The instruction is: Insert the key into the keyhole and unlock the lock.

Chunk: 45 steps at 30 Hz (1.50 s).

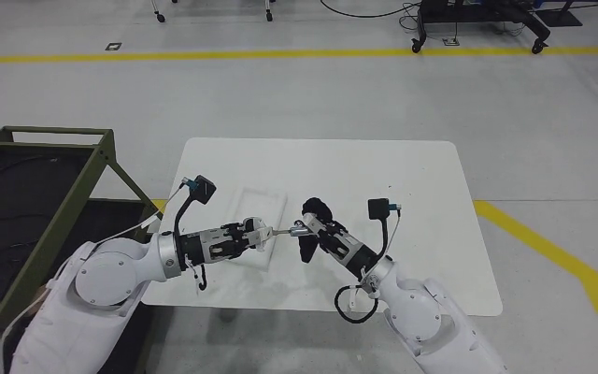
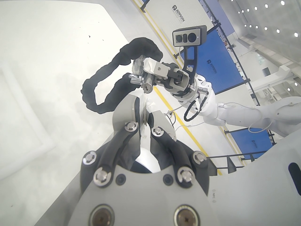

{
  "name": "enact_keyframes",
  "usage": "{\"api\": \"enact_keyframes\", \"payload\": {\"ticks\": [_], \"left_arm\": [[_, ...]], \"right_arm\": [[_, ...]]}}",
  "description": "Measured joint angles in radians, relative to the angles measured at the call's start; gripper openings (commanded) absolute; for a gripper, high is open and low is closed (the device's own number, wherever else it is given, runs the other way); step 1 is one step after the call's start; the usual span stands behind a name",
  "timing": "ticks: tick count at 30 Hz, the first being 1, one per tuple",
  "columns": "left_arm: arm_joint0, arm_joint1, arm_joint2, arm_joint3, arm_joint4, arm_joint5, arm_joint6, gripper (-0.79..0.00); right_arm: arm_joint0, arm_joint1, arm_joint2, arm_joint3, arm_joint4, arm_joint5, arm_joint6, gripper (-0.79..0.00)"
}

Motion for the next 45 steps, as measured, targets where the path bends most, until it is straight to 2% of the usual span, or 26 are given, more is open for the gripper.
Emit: {"api": "enact_keyframes", "payload": {"ticks": [45], "left_arm": [[-0.04, -0.004, 0.028, 0.024, -0.023, 0.024, -0.021, -0.785]], "right_arm": [[-0.004, -0.045, 0.043, 0.021, -0.022, -0.016, 0.048, -0.785]]}}
